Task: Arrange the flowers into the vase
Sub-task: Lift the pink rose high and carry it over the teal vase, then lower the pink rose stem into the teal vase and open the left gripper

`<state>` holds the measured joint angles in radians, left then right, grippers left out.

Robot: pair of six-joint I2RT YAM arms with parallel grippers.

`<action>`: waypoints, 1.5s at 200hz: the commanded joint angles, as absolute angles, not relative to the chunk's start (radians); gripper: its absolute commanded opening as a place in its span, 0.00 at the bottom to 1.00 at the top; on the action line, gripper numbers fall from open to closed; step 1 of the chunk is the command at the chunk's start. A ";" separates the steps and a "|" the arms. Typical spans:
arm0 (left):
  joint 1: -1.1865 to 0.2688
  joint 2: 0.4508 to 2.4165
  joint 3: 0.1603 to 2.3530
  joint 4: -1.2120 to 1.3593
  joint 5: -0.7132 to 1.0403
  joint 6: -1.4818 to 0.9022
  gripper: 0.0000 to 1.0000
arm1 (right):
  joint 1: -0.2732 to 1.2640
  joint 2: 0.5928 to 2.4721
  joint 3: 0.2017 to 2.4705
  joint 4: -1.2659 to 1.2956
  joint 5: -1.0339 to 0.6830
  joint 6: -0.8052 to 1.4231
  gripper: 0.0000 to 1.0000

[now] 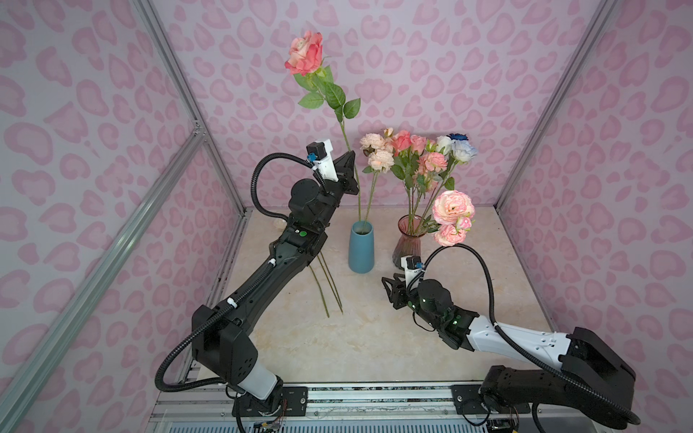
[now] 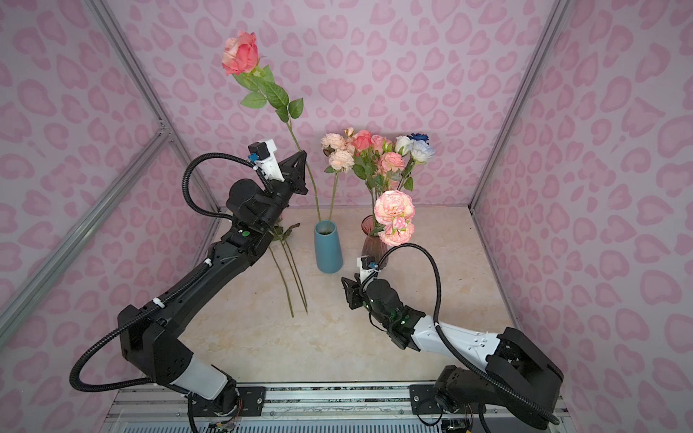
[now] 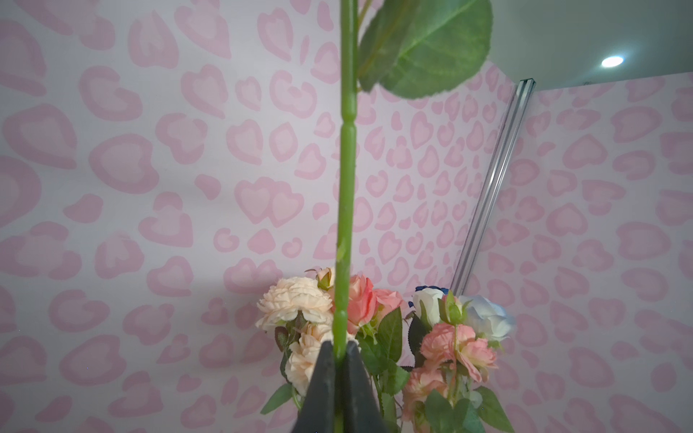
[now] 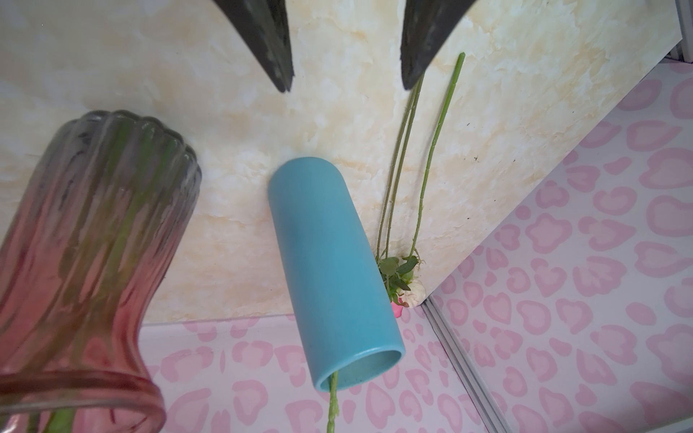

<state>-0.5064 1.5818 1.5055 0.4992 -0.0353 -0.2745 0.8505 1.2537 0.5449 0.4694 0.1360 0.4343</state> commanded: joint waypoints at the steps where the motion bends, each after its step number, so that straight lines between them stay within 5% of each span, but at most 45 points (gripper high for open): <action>1: -0.515 1.609 1.494 0.558 -0.054 -0.246 0.03 | 0.851 1.254 0.533 0.509 0.166 0.437 0.48; 110: -0.544 1.665 1.351 0.607 -0.107 -0.234 0.03 | 0.847 1.211 0.431 0.620 0.212 0.434 0.50; 146: -0.548 1.631 1.218 0.620 -0.132 -0.262 0.03 | 0.923 1.143 0.361 0.720 0.357 0.355 0.60; 181: -0.550 1.611 1.172 0.595 -0.144 -0.271 0.03 | 0.954 1.156 0.360 0.728 0.435 0.331 0.85; 226: -0.555 1.609 1.146 0.552 -0.158 -0.265 0.03 | 0.961 1.161 0.372 0.710 0.457 0.318 0.89; 300: -0.565 1.599 1.173 0.420 -0.170 -0.261 0.25 | 0.961 1.166 0.380 0.697 0.466 0.307 0.89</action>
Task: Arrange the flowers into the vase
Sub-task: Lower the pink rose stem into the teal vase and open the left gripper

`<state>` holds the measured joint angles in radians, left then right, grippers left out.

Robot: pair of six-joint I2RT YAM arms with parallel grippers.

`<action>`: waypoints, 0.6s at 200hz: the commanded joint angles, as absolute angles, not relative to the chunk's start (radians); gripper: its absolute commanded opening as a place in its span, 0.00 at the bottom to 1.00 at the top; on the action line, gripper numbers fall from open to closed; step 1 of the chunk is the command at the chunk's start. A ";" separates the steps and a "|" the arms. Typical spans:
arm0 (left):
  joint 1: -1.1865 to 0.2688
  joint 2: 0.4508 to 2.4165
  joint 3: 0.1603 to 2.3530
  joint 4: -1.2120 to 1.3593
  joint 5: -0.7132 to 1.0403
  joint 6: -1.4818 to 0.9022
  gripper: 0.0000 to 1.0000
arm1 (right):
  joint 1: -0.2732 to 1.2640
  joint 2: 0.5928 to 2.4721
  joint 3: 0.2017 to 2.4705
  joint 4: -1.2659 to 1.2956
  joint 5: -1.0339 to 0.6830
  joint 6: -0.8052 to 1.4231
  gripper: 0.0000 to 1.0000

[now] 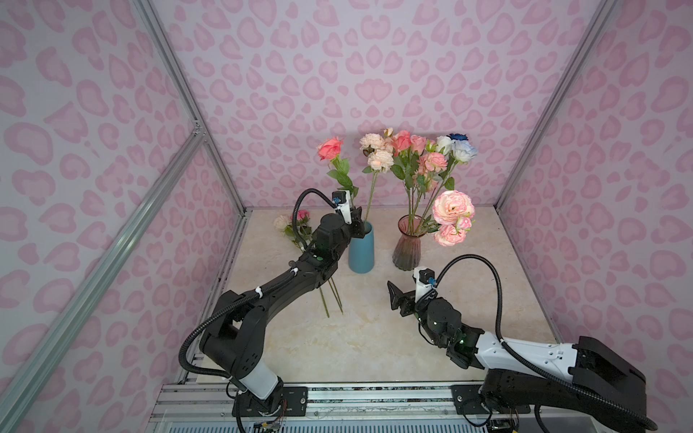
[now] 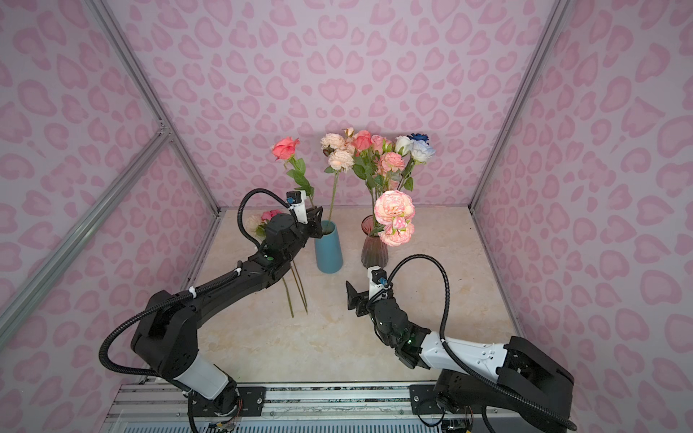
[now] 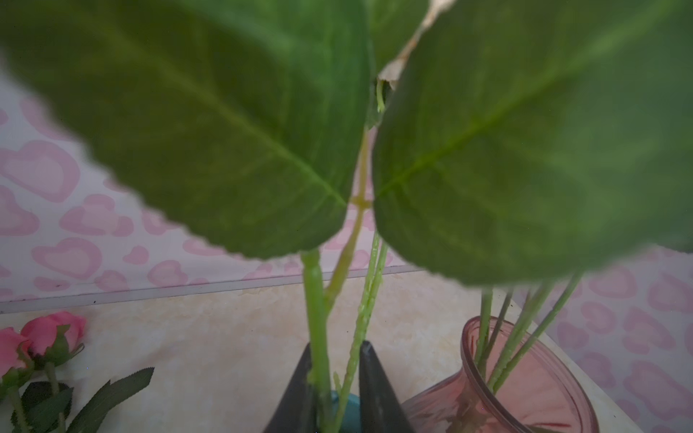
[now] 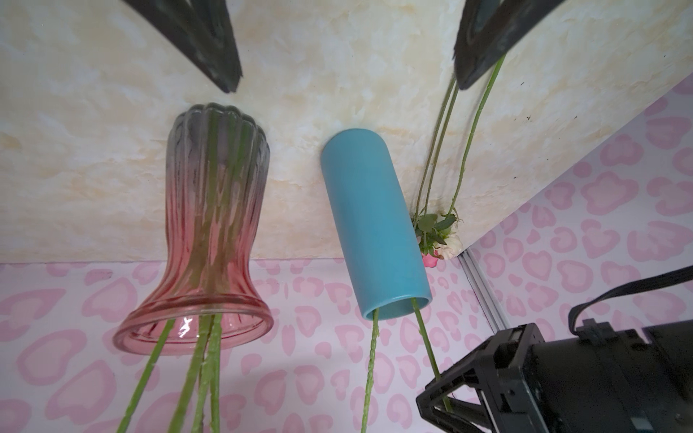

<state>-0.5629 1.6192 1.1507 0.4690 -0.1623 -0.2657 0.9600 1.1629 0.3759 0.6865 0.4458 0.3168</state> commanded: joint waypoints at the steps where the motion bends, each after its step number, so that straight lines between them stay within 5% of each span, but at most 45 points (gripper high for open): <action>1: -0.565 1.599 1.174 0.417 -0.170 -0.260 0.25 | 0.960 1.167 0.380 0.697 0.466 0.308 0.89; 120: -0.571 1.472 1.170 0.196 -0.133 -0.178 0.56 | 0.961 1.172 0.383 0.693 0.471 0.326 0.89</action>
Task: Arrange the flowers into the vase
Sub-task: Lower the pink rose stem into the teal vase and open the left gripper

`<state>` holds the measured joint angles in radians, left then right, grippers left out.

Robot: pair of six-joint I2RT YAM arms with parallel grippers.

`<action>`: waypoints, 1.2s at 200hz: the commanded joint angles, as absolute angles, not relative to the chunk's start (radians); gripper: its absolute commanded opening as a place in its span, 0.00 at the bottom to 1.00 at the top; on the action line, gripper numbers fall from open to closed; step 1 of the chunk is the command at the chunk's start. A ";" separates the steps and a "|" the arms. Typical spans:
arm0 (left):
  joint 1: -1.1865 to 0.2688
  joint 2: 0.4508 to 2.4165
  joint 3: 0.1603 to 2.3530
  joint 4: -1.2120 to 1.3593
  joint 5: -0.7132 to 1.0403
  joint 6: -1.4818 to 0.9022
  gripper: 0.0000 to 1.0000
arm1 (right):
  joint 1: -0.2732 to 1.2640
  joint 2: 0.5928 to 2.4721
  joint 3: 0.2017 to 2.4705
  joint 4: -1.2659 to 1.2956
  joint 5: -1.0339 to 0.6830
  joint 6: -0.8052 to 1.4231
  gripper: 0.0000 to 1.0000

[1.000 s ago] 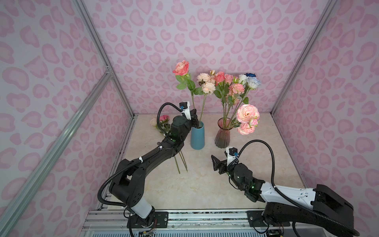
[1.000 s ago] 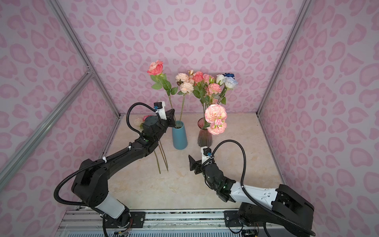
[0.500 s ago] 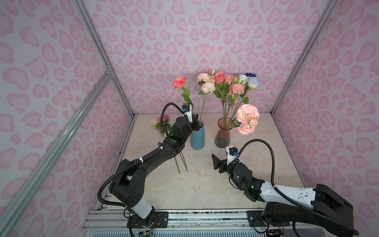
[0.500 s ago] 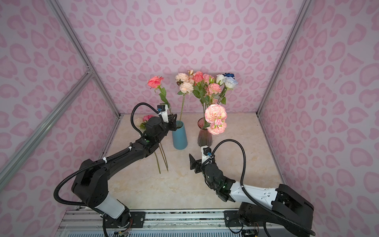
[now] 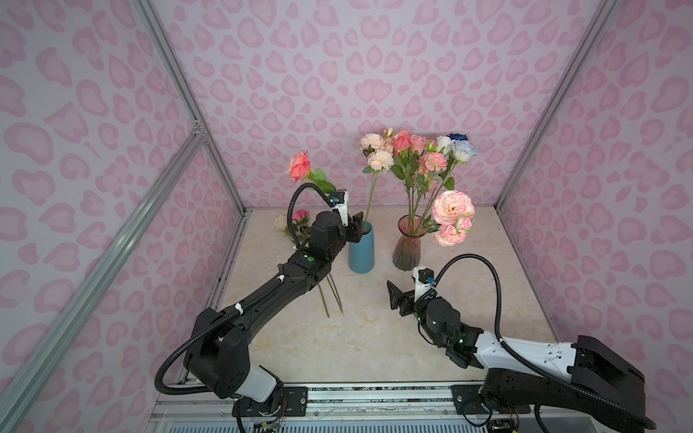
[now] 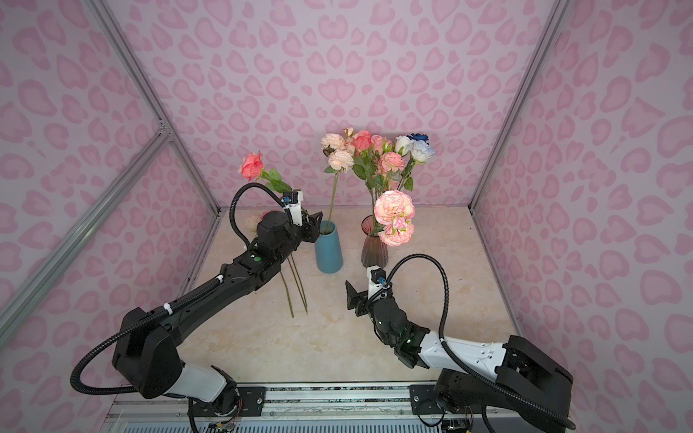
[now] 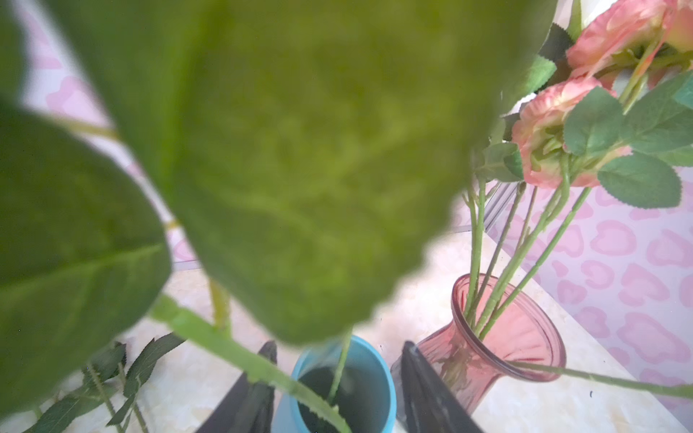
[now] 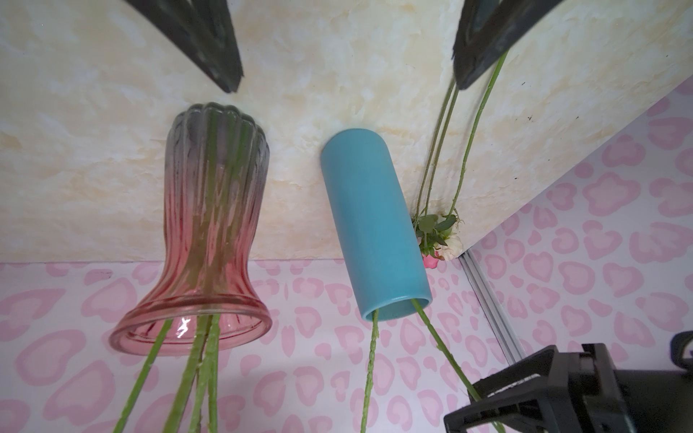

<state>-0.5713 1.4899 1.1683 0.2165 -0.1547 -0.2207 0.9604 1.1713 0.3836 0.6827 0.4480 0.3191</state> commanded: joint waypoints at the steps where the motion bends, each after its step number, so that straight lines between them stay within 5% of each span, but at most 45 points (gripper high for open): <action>1: -0.572 1.473 1.172 0.181 -0.133 -0.178 0.56 | 0.961 1.172 0.383 0.692 0.472 0.326 0.89; 98: -0.573 1.731 1.567 -0.283 -0.115 -0.090 0.56 | 0.961 1.167 0.384 0.686 0.476 0.330 0.88; 169: -0.573 1.724 1.554 -0.467 -0.089 -0.089 0.75 | 0.961 1.168 0.382 0.689 0.476 0.332 0.88; 240: -0.574 1.671 1.572 -0.489 -0.080 -0.080 0.76 | 0.961 1.181 0.389 0.685 0.469 0.334 0.88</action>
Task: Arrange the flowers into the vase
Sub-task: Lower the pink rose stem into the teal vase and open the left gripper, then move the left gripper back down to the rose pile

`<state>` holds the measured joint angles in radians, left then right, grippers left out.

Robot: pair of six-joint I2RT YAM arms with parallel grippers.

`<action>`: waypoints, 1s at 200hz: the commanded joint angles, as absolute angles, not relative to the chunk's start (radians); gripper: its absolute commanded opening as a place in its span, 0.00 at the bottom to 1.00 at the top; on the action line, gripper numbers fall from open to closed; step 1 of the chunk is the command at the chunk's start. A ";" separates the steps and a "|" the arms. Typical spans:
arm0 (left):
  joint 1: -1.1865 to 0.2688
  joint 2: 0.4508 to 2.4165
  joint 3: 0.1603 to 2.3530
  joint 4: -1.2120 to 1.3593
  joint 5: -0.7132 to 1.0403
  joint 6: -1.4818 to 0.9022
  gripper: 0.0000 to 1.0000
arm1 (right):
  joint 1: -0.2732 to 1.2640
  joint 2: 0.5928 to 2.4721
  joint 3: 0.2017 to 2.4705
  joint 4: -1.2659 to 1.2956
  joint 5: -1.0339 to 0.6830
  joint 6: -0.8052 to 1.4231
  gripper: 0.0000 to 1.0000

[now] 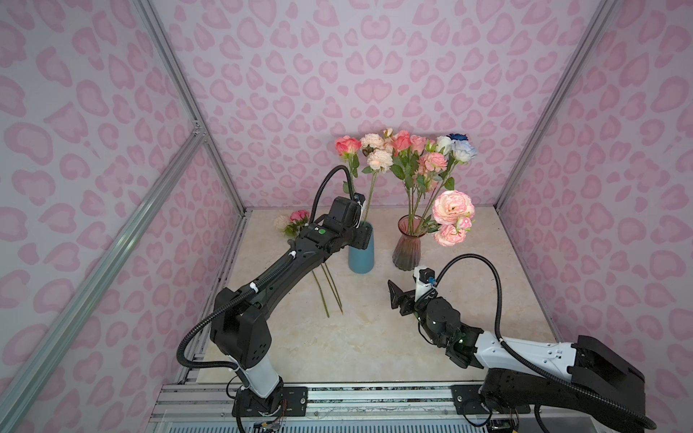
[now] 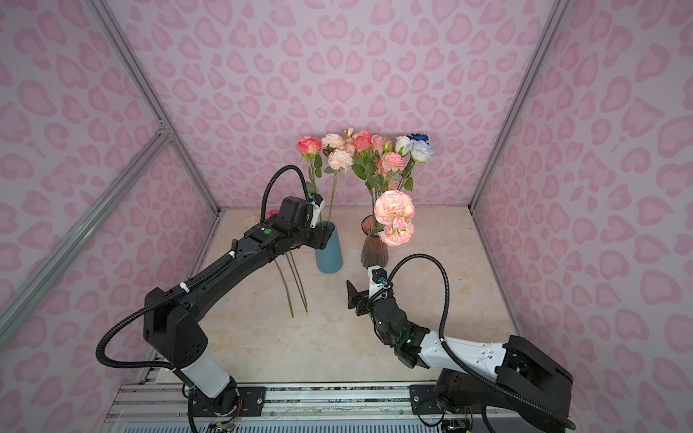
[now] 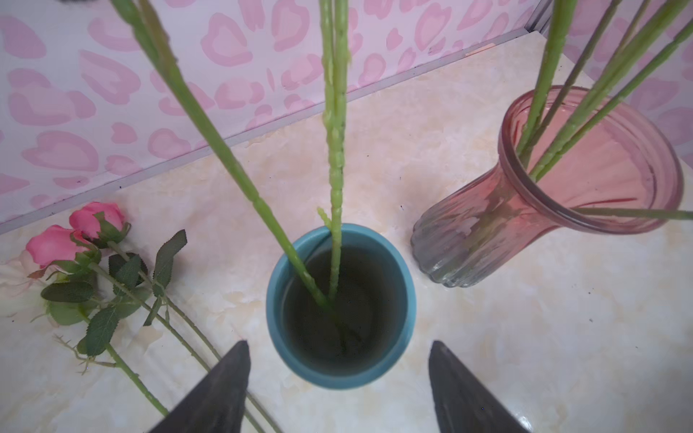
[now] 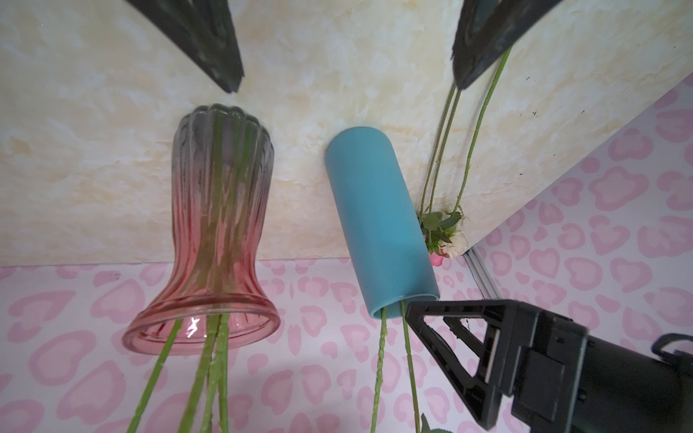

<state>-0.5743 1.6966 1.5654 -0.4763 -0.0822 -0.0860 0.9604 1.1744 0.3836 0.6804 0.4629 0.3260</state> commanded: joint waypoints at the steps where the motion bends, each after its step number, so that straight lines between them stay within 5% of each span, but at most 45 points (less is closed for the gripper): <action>1: -0.574 1.670 1.571 -0.487 -0.081 -0.079 0.76 | 0.960 1.181 0.389 0.686 0.467 0.334 0.88; 109: -0.574 1.531 1.522 -0.482 -0.033 -0.050 0.77 | 0.960 1.186 0.393 0.682 0.469 0.335 0.87; 200: -0.574 1.217 1.213 -0.548 -0.127 -0.083 0.72 | 0.962 1.202 0.393 0.690 0.459 0.339 0.87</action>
